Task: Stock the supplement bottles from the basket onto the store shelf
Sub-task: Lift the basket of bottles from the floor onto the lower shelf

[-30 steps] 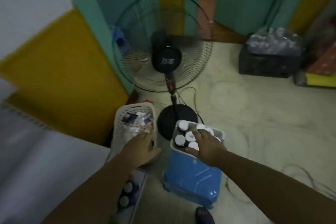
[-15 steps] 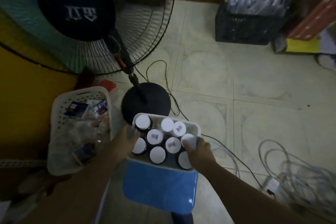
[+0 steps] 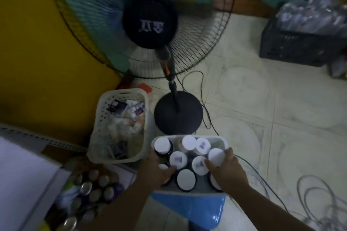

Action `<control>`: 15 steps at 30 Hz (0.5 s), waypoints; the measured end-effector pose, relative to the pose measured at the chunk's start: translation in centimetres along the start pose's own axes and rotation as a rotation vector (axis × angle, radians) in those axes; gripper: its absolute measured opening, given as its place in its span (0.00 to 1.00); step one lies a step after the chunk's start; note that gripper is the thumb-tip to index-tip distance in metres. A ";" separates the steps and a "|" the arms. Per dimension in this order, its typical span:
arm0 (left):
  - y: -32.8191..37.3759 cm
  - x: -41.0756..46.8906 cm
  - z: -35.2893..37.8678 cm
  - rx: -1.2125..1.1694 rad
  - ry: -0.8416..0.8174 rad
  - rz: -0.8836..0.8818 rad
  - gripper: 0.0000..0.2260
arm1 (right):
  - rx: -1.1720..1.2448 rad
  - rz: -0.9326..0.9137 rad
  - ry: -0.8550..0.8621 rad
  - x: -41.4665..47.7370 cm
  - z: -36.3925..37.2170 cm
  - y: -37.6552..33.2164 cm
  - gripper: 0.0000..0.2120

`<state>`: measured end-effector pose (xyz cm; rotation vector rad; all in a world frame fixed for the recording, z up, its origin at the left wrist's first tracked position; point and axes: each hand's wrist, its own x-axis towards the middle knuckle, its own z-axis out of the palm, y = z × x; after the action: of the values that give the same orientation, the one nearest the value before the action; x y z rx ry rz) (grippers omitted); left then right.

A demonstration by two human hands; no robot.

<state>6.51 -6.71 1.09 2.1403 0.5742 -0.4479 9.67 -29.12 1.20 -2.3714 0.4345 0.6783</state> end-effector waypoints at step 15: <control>-1.8 -25.2 -23.2 -0.419 0.405 -0.033 0.37 | -0.276 -0.796 -0.384 -17.6 -3.1 -27.2 0.30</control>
<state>-12.76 7.03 25.89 1.8192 0.8475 0.0944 8.93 -8.42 26.23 -2.2997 -0.7738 0.7955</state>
